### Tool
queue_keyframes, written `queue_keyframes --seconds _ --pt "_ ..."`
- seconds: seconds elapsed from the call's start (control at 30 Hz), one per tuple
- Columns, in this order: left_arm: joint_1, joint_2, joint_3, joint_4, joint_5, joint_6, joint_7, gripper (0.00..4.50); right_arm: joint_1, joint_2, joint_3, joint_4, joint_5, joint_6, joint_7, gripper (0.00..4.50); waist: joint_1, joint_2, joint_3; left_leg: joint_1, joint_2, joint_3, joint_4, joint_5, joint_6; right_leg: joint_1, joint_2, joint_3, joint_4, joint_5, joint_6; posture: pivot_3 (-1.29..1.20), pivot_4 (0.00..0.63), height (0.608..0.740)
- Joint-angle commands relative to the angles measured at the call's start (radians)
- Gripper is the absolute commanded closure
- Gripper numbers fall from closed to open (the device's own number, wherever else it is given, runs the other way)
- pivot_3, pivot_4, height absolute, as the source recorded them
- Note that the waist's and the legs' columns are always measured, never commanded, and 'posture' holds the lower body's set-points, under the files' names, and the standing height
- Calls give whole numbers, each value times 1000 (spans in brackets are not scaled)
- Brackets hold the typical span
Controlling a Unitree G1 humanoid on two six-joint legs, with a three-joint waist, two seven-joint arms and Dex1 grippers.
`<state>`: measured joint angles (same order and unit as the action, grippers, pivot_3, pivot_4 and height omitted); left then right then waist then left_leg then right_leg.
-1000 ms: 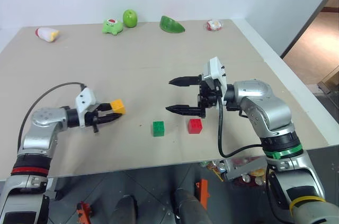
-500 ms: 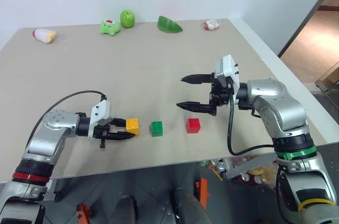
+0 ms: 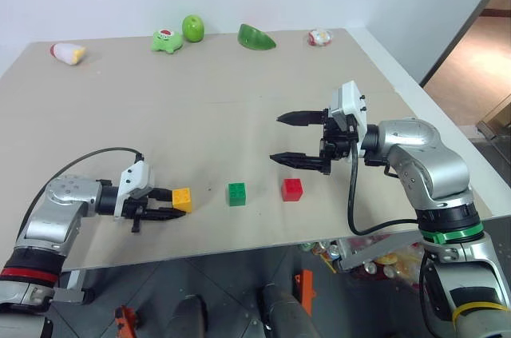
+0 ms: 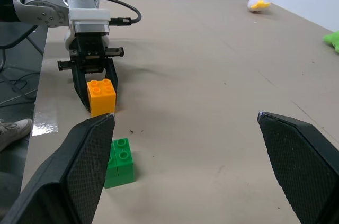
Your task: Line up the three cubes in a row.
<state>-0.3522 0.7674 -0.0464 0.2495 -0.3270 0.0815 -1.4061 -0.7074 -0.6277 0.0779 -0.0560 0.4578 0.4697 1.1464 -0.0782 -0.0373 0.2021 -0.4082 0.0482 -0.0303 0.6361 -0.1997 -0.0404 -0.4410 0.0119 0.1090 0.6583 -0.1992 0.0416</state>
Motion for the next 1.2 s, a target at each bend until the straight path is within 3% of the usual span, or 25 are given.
queue_keyframes --seconds 0.03,0.33,0.77,1.2 --pt "-28 0 31 30 2 -31 13 3209 -22 -4 -28 -28 18 -4 0 0 0 0 0 0 0 0 0 0 0 0 0 0 0 0 0 0 150 733" --pt "-83 -14 35 66 -14 -23 15 3209 -18 1 -25 -34 19 0 -5 0 0 0 0 0 0 0 0 0 0 0 0 0 0 0 0 0 150 733" --pt "5 -6 16 -30 -23 4 -28 3209 -15 3 -28 -33 23 -3 -12 0 0 0 0 0 0 0 0 0 0 0 0 0 1 -1 0 0 150 733" --pt "-92 -28 21 113 7 -43 -18 3209 -16 -3 -31 -34 27 -2 -12 0 0 0 0 0 0 0 0 0 0 0 0 0 1 -1 0 0 150 733"
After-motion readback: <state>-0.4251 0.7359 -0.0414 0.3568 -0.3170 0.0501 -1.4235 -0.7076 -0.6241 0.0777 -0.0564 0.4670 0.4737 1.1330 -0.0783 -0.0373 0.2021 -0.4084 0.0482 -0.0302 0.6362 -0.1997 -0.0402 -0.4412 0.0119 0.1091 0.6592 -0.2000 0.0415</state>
